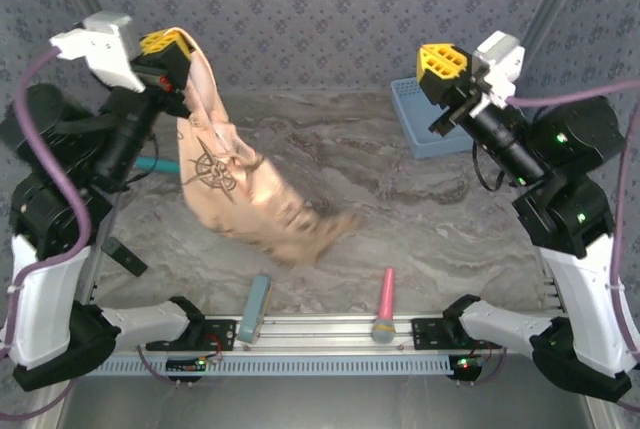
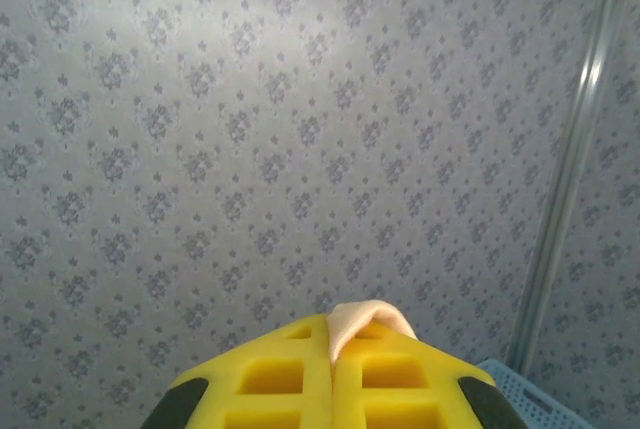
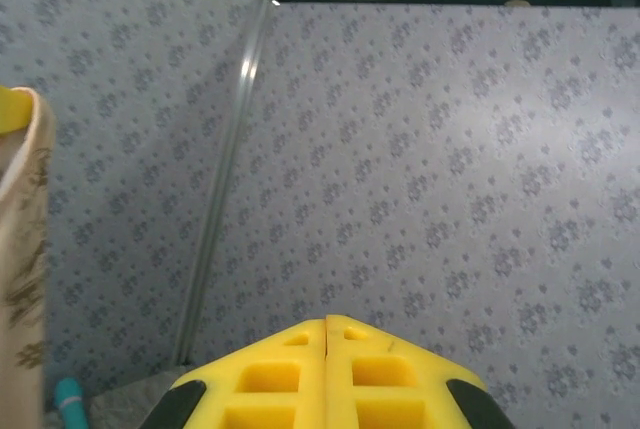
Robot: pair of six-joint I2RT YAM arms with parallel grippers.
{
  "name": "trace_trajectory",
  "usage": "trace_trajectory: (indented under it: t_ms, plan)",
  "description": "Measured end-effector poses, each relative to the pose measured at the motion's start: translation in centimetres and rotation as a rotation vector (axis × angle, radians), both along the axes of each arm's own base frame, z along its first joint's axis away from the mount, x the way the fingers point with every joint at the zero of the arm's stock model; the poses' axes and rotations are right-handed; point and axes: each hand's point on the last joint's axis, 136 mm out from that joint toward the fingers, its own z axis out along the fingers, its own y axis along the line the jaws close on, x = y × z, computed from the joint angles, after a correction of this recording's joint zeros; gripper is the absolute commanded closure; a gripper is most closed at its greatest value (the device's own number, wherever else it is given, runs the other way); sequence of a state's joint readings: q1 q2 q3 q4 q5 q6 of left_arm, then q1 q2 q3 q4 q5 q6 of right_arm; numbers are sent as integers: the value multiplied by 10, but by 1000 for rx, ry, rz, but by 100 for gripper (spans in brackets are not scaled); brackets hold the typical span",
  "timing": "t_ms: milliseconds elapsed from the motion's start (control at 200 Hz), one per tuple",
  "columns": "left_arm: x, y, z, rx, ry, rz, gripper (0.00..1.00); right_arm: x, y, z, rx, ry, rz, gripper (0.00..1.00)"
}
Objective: Fold the inside-out t-shirt
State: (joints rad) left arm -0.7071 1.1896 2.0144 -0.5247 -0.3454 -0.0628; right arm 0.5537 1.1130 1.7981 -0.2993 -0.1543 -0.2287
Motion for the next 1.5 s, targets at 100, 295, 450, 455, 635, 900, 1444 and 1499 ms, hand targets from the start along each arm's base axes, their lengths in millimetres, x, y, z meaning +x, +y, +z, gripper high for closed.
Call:
trace_trajectory:
  t_ms: [100,295,450,455,635,900,1444,1499]
  plan:
    - [36,-28,-19,72,43,16,100,46,19,-23,-42,70,0,100]
    - [120,-101,-70,223,155,10,100,117,91,-140,-218,317,164,63]
    - [156,-135,-104,299,232,-9,100,117,120,-225,-312,512,274,32]
    - [156,-136,-104,299,232,-10,100,116,121,-227,-316,514,277,31]
    - [158,-142,-86,275,202,-30,100,105,115,-249,-324,578,295,24]
    - [151,-142,-77,252,194,-60,100,101,96,-273,-306,586,200,28]
    - [146,-168,-121,306,313,-170,100,58,103,-264,-662,5,319,26]
    - [145,-170,-122,307,314,-179,100,64,98,-261,-670,-6,308,28]
